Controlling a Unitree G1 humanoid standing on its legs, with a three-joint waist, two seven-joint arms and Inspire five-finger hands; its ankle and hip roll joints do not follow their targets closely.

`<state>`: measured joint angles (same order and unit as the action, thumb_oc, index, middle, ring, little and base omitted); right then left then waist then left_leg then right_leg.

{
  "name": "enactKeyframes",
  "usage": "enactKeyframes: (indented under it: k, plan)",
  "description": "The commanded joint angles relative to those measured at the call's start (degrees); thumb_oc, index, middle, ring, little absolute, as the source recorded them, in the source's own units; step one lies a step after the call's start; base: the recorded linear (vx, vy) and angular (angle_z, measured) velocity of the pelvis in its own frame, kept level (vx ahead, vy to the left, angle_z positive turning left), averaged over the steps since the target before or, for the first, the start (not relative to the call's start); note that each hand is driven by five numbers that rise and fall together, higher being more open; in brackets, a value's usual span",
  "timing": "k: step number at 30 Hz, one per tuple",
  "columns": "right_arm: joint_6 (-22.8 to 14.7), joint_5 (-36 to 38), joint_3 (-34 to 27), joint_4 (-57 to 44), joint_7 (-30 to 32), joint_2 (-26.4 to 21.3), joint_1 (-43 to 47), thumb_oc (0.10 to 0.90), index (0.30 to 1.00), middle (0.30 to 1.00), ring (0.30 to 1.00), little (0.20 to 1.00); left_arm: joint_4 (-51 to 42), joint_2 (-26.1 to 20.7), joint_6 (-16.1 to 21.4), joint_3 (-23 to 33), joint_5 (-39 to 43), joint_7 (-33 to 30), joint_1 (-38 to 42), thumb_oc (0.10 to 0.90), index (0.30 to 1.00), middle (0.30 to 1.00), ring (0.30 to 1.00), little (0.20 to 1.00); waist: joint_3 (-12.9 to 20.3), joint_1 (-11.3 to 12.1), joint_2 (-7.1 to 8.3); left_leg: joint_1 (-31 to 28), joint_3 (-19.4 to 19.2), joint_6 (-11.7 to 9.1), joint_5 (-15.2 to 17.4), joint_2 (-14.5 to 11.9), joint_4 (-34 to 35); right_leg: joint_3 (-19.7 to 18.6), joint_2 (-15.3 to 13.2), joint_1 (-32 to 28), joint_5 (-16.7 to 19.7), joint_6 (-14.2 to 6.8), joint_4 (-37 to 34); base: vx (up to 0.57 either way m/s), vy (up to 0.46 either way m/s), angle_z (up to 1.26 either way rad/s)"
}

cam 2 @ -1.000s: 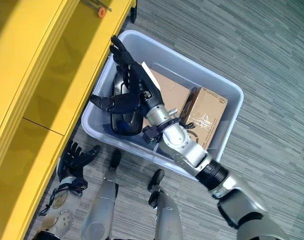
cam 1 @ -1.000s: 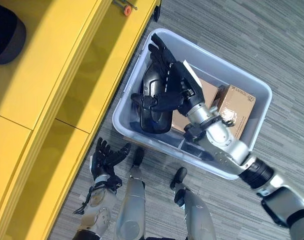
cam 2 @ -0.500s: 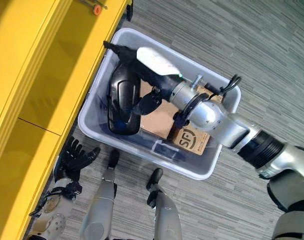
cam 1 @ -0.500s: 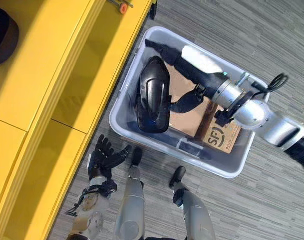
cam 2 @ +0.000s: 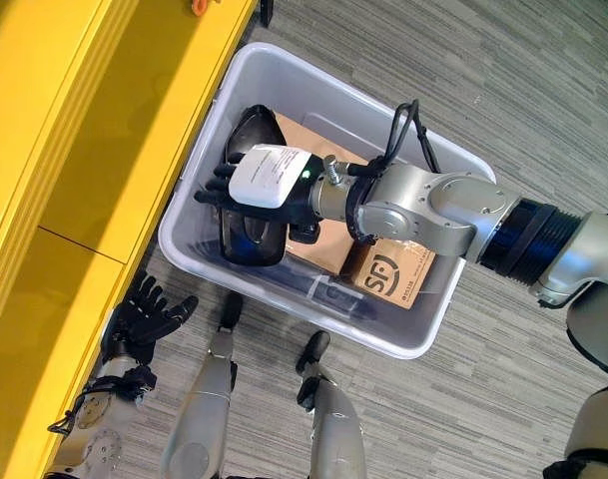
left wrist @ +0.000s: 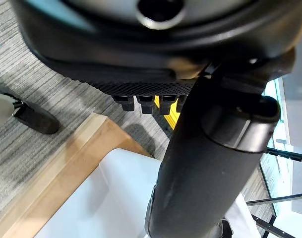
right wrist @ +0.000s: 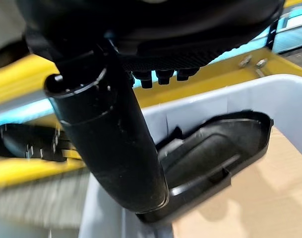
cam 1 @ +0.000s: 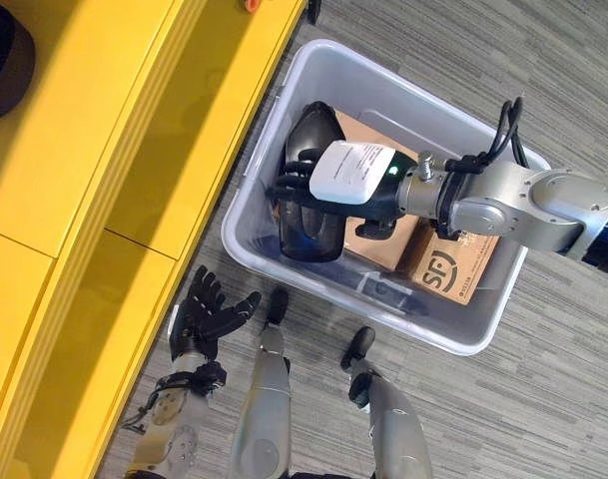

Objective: Move parts from the plastic box to the shelf.

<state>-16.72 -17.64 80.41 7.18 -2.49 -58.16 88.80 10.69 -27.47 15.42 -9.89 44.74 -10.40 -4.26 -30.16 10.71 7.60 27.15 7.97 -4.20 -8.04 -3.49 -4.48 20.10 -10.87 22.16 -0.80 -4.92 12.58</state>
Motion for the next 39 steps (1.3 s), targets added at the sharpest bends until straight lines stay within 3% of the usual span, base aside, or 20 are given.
enactKeyframes:
  k: [1, 13, 18, 19, 22, 24, 39]
  plan:
    - [-2.0, -4.5, -0.2, -0.9, 0.3, -2.6, 9.4, 0.900, 1.000, 1.000, 1.000, 1.000, -6.6, -4.3, 4.5, 2.5, 0.1, 1.9, -3.3, 0.900, 1.000, 1.000, 1.000, 1.000, 0.4, 1.3, 1.73, -2.3, -5.4, 0.1, 7.3, -1.6, -4.1, -3.6, -2.6, -2.6, 0.4, -4.0, 2.0, -0.01, -0.042, 0.05]
    - [-3.1, -21.9, -0.2, 6.8, -2.2, -1.2, 7.7, 0.900, 1.000, 1.000, 1.000, 1.000, -7.2, -8.2, 4.3, 4.6, 0.2, 1.5, -4.6, 0.900, 1.000, 1.000, 1.000, 1.000, 0.4, 3.4, 5.61, 0.1, -4.4, -0.2, 6.6, -2.2, -3.4, -3.1, -1.9, 0.5, -0.4, -3.8, 3.8, -0.01, -0.030, 0.05]
    - [-2.9, -27.2, -0.2, 10.6, -0.2, -1.1, 7.2, 0.900, 1.000, 1.000, 1.000, 1.000, -8.0, -8.7, 4.7, 5.6, -0.2, 0.8, -5.1, 0.900, 1.000, 1.000, 1.000, 1.000, 0.4, 3.9, 5.69, 1.3, -3.7, -0.3, 6.1, -2.2, -2.9, -2.9, -1.6, 2.0, -1.1, -3.6, 4.9, 0.01, -0.038, 0.04]
    - [-2.7, -28.7, -0.2, 12.2, 0.5, -1.0, 6.9, 0.900, 1.000, 1.000, 1.000, 1.000, -8.1, -8.9, 4.7, 5.7, -0.4, 0.6, -5.3, 0.900, 1.000, 1.000, 1.000, 1.000, 0.4, 4.1, 5.75, 0.5, -3.3, -0.6, 7.4, -2.2, -2.6, -3.4, -1.5, 1.7, -2.5, -4.0, 5.4, 0.09, -0.041, 0.13]
    - [-2.4, -30.1, -0.2, 13.3, 1.3, -1.0, 6.9, 0.900, 1.000, 1.000, 1.000, 1.000, -8.4, -9.2, 4.8, 5.9, -0.5, 0.5, -5.5, 0.900, 1.000, 1.000, 1.000, 1.000, 0.4, 4.3, 5.66, 1.9, -3.5, -0.3, 6.1, -2.1, -2.9, -2.8, -1.6, 2.8, -1.5, -3.5, 5.7, -0.01, -0.018, 0.10]
    - [-2.2, -31.5, -0.2, 14.7, 2.0, -1.1, 6.8, 0.900, 1.000, 1.000, 1.000, 1.000, -8.6, -9.6, 4.8, 5.9, -0.9, 0.5, -5.6, 0.900, 1.000, 1.000, 1.000, 1.000, 0.4, 4.5, 5.55, 1.2, -3.0, -0.5, 7.4, -2.1, -2.8, -3.1, -1.4, 2.5, -2.9, -4.0, 6.5, 0.10, -0.054, 0.07]
    - [-1.5, -34.1, -0.2, 17.4, 3.9, -0.9, 6.5, 0.900, 1.000, 1.000, 1.000, 1.000, -9.3, -9.9, 4.9, 5.8, -1.4, 0.0, -5.7, 0.900, 1.000, 1.000, 1.000, 1.000, 0.4, 5.2, 4.41, 3.5, -2.6, -0.4, 8.9, -1.3, -5.5, -3.1, -2.1, 4.8, -4.7, -4.2, 10.3, 0.01, -0.004, 0.02]
